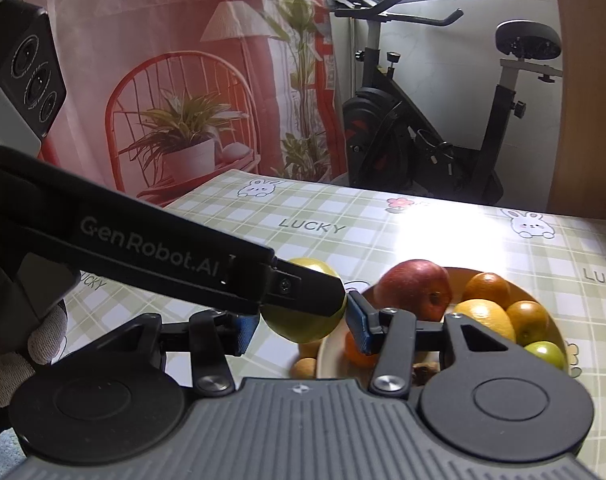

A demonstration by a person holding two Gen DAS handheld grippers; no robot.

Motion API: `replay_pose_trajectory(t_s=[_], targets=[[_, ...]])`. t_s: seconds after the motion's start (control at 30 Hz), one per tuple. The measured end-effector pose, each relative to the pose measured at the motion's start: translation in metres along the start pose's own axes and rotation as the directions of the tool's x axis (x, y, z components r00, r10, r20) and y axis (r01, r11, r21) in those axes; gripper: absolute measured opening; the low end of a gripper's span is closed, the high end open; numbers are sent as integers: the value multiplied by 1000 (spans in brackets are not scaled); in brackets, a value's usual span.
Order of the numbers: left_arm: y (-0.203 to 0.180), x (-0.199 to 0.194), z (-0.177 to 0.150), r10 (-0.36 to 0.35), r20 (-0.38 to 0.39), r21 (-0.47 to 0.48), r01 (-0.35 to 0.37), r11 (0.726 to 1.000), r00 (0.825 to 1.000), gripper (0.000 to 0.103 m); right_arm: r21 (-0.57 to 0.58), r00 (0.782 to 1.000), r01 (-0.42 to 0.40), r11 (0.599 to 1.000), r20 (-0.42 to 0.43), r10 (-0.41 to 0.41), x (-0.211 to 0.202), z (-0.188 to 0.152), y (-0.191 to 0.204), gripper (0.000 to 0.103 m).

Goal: Organize fruits
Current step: 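Carry the yellow-green apple onto the plate beside the lemon, open the left tool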

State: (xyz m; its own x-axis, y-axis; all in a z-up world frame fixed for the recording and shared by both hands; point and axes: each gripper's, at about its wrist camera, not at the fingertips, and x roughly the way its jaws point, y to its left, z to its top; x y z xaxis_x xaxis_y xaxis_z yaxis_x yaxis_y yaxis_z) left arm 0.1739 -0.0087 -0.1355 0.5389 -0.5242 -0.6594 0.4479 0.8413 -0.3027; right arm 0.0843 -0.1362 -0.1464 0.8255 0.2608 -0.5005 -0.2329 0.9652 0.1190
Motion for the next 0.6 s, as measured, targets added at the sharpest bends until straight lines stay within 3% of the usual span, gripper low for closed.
replay_pose_trajectory(t_s=[0.37, 0.6], targets=[[-73, 55, 16, -72, -74, 105, 80, 991, 995, 49, 127, 994, 103, 987, 32, -108, -42, -13, -76, 50], [-101, 79, 6, -79, -133, 146, 99, 984, 988, 49, 181, 991, 128, 975, 7, -131, -51, -29, -97, 50]])
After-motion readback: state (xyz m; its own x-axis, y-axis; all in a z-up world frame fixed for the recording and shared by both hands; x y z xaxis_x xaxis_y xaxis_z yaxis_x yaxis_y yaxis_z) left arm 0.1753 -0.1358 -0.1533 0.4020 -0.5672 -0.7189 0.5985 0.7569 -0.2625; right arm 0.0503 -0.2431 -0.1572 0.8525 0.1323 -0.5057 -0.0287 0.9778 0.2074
